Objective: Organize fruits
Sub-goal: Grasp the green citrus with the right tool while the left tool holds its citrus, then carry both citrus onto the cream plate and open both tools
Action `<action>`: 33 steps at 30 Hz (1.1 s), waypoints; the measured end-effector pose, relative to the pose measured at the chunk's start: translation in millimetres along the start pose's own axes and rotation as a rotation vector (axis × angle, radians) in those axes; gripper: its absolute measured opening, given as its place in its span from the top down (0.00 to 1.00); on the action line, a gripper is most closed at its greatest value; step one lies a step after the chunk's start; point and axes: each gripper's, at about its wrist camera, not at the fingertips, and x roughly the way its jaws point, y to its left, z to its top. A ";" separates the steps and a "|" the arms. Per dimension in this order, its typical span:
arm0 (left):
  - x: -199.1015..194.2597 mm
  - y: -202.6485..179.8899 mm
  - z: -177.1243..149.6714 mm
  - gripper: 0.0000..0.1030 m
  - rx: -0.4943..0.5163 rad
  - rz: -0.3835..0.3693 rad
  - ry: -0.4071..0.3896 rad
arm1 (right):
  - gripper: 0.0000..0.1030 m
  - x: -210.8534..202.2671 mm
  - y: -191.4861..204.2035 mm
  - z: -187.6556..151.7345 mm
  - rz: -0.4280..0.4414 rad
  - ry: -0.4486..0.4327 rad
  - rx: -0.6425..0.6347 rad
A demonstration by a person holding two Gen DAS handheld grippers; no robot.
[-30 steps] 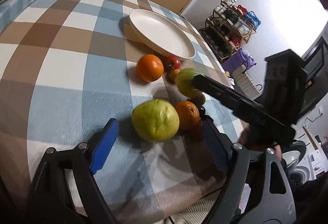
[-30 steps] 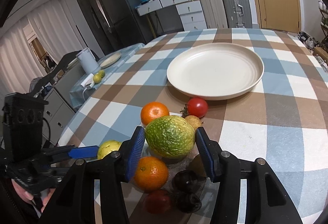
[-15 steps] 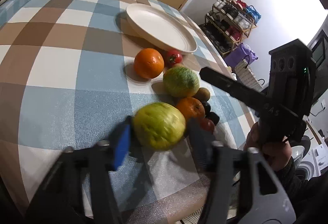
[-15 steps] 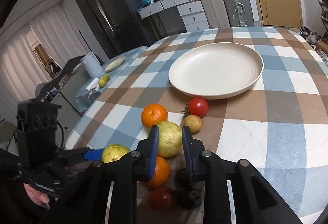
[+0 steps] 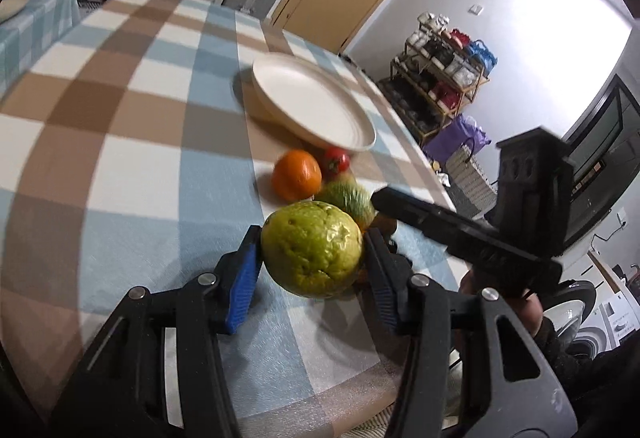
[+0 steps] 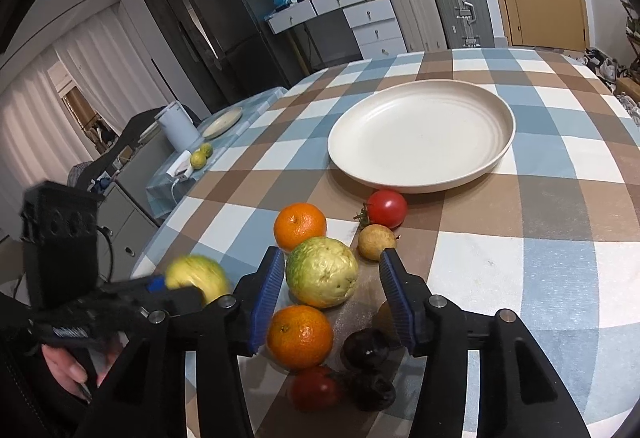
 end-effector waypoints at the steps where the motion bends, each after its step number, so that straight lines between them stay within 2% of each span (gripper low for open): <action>1: -3.5 0.7 2.2 0.54 0.001 -0.001 -0.010 | 0.50 1.7 1.5 0.1 0.001 0.007 -0.005; 4: -12.9 1.7 6.0 0.54 0.006 -0.006 -0.028 | 0.46 10.0 7.8 0.8 -0.013 0.033 -0.029; 13: -16.5 1.2 9.0 0.54 0.010 -0.025 -0.034 | 0.46 34.9 17.1 1.9 -0.058 0.117 -0.063; 14: -16.4 1.1 9.5 0.54 0.010 -0.025 -0.036 | 0.46 36.2 17.0 1.0 -0.055 0.122 -0.065; 15: -15.7 1.4 10.6 0.54 0.010 -0.026 -0.037 | 0.53 37.5 17.1 0.6 -0.063 0.124 -0.068; 19: -9.9 1.5 16.4 0.54 0.013 -0.028 -0.032 | 0.54 36.2 15.5 -0.1 -0.057 0.119 -0.071; 22: -4.5 -1.2 24.2 0.54 0.022 -0.030 -0.030 | 0.54 28.2 8.0 0.6 -0.034 0.091 -0.037; 26: 4.8 -5.9 43.0 0.54 0.035 -0.030 -0.034 | 0.54 6.8 -5.2 7.0 0.045 0.016 0.021; 33: 31.5 -7.2 96.9 0.54 -0.011 -0.073 -0.055 | 0.54 -22.4 -25.7 46.5 0.073 -0.094 0.025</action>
